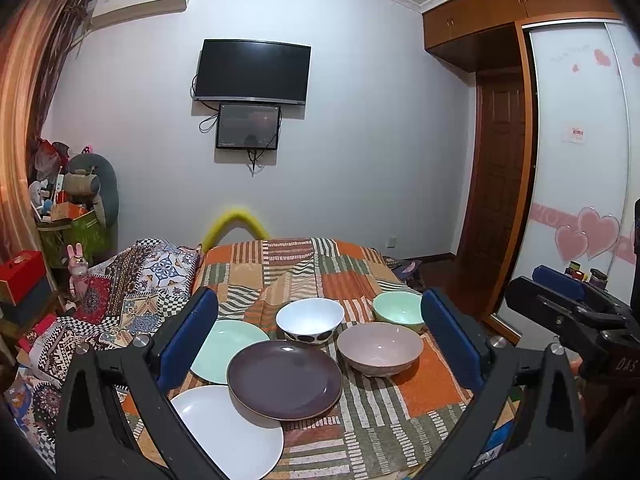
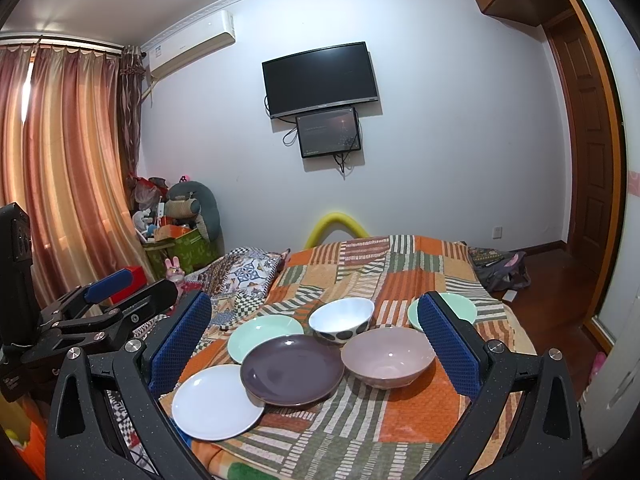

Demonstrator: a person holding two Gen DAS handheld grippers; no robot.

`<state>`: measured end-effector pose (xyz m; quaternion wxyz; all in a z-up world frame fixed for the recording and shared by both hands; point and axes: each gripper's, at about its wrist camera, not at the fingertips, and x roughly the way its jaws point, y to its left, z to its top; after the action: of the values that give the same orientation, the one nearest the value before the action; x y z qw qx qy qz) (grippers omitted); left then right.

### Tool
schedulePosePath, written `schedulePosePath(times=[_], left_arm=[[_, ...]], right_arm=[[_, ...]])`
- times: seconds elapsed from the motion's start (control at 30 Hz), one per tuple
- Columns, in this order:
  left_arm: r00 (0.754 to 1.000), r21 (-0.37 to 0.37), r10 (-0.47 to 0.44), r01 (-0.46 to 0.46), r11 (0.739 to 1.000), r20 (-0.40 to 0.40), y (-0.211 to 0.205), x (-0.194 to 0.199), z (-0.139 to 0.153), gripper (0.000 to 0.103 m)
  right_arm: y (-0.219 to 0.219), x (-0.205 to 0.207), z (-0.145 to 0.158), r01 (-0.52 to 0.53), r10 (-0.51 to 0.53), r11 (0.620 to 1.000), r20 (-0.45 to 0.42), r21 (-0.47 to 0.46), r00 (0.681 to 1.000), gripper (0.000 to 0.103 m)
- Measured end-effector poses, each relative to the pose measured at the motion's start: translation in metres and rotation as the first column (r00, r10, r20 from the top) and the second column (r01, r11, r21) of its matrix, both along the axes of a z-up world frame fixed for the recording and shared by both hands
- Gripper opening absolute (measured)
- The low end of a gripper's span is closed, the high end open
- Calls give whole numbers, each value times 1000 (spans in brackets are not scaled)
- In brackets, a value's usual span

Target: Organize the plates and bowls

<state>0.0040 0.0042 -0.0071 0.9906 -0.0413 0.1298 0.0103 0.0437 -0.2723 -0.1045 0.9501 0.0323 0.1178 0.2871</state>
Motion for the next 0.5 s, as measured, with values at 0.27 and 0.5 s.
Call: schedulePosePath(times=[0.27,0.5], left_arm=[[1000,-7,-3,3,1000,-2,2,0,0,103],[1000,-8,-3,3,1000,-4,2,0,1,103]], right_arm=[[-1,1,-1,0,0,1000,-1,0,1000,103],[-2,2,-2,0,0,1000,-4,1,1000,103]])
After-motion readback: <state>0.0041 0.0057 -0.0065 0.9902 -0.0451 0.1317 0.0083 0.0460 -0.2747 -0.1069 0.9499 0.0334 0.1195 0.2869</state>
